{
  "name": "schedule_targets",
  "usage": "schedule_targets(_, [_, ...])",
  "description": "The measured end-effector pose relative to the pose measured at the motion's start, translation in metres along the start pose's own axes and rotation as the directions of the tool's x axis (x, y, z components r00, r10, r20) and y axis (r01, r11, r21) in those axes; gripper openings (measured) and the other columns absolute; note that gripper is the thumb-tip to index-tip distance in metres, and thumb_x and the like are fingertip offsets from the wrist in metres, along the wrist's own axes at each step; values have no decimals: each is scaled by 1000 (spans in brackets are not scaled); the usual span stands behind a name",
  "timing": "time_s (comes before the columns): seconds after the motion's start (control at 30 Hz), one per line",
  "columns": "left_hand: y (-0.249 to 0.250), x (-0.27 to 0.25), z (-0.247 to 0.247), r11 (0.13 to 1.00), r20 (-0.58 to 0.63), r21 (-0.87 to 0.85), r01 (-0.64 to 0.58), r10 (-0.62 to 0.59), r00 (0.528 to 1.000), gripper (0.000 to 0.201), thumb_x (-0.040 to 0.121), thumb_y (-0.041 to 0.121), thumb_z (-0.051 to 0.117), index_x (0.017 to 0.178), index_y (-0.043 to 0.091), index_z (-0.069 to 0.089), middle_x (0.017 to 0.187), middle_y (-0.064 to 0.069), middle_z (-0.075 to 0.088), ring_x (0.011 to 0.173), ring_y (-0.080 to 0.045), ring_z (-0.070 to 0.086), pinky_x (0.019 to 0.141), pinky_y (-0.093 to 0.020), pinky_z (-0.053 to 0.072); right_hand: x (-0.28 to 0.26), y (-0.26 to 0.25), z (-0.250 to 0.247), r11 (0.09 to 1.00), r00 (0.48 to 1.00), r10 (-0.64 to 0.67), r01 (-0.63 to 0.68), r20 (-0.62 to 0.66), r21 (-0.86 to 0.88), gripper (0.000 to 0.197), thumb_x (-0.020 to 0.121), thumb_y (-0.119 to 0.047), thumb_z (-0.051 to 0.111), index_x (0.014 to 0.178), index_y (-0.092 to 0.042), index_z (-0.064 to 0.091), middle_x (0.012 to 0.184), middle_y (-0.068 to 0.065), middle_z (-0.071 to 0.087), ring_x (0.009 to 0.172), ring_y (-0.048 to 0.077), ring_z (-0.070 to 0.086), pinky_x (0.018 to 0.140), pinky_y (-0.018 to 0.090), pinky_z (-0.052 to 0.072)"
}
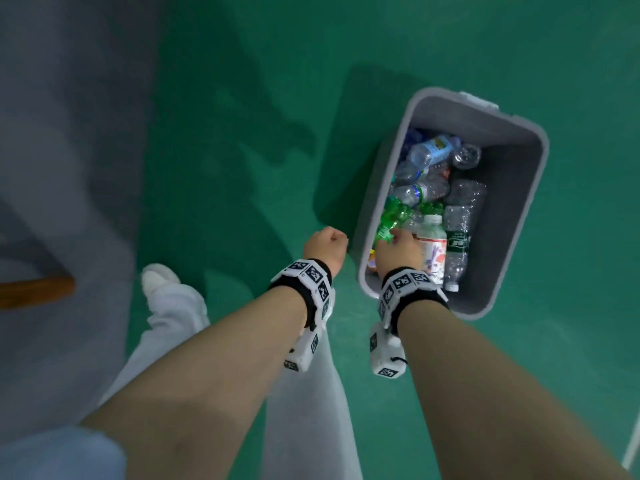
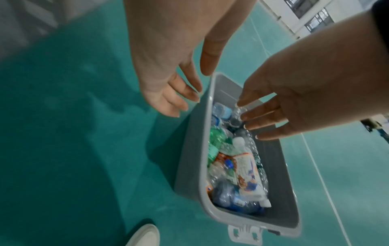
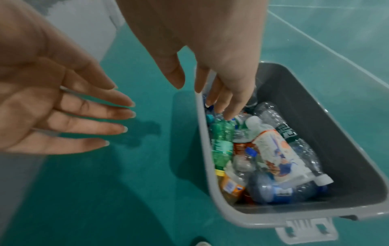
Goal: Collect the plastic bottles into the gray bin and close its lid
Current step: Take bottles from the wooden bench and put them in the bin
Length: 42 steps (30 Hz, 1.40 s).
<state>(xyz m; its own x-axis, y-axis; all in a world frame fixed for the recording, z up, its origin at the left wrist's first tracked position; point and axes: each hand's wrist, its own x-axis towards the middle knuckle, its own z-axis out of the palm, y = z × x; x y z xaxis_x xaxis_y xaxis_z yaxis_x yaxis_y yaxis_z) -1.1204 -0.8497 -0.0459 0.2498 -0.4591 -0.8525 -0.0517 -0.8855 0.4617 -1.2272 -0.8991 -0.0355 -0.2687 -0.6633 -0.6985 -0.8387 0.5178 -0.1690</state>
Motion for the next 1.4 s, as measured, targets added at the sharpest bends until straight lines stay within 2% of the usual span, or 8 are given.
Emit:
schedule_targets(0.2, [-22, -43, -154, 985, -96, -169, 24, -41, 995, 30, 95, 22, 44, 108, 5, 63, 108, -9, 65, 101, -26, 59, 87, -32, 44, -103, -108, 44, 992, 989, -130, 130, 77, 3, 39, 92, -17, 47, 130, -15, 54, 132, 10, 53, 98, 25, 57, 74, 25, 39])
schedule_targets(0.57, [-92, -118, -404, 844, -333, -536, -23, -186, 924, 20, 91, 19, 51, 100, 9, 65, 95, -3, 62, 89, -20, 57, 81, -30, 45, -292, -295, 147, 877, 867, -415, 462, 277, -133, 36, 92, -15, 47, 127, -12, 57, 127, 9, 61, 114, 27, 57, 91, 30, 44])
schedule_targets(0.77, [-150, -145, -497, 720, -457, -688, -90, -332, 825, 20, 91, 17, 51, 97, 6, 66, 101, -13, 66, 86, -24, 55, 85, -37, 47, -375, -369, 217, 721, 718, -556, 667, 419, -187, 36, 92, -14, 48, 126, -10, 58, 128, 11, 60, 119, 27, 55, 99, 31, 40])
schedule_targets(0.9, [-199, -156, -548, 661, -501, -745, -85, -471, 726, 20, 90, 19, 51, 96, 13, 69, 106, -9, 64, 98, -27, 59, 92, -39, 49, -418, -400, 265, 641, 633, -589, 745, 502, -188, 35, 93, -14, 48, 126, -10, 57, 128, 11, 60, 116, 28, 56, 95, 32, 43])
schedule_targets(1.13, [-308, -153, -589, 283, -270, -957, -68, -778, 567, 36, 78, 35, 55, 100, 10, 68, 112, -21, 64, 102, -35, 59, 94, -49, 49, -482, -423, 360, 529, 507, -542, 825, 670, -197, 34, 95, -19, 48, 128, -14, 55, 130, 9, 57, 118, 27, 54, 90, 29, 41])
schedule_targets(1.23, [-329, -177, -614, 205, -202, -977, -52, -835, 512, 56, 81, 41, 63, 128, 13, 53, 133, -14, 43, 117, -34, 47, 95, -36, 41, -508, -426, 401, 500, 450, -529, 850, 720, -164, 35, 93, -23, 53, 127, -14, 54, 127, 5, 59, 117, 22, 54, 86, 24, 38])
schedule_targets(1.3, [-344, -184, -626, 164, -159, -986, -30, -868, 469, 70, 77, 42, 68, 137, 20, 41, 139, -13, 27, 121, -35, 40, 93, -38, 38, -520, -428, 422, 488, 434, -540, 859, 721, -151, 39, 91, -27, 58, 127, -14, 52, 124, 6, 59, 115, 23, 55, 89, 26, 40])
schedule_targets(1.4, [-361, -191, -652, 202, -189, -979, -14, -887, 421, 98, 69, 47, 75, 148, 34, 19, 148, -16, 7, 128, -41, 30, 100, -43, 37, -535, -429, 458, 470, 452, -579, 865, 679, -175, 51, 89, -38, 61, 130, -11, 45, 125, 11, 56, 115, 27, 54, 92, 32, 43])
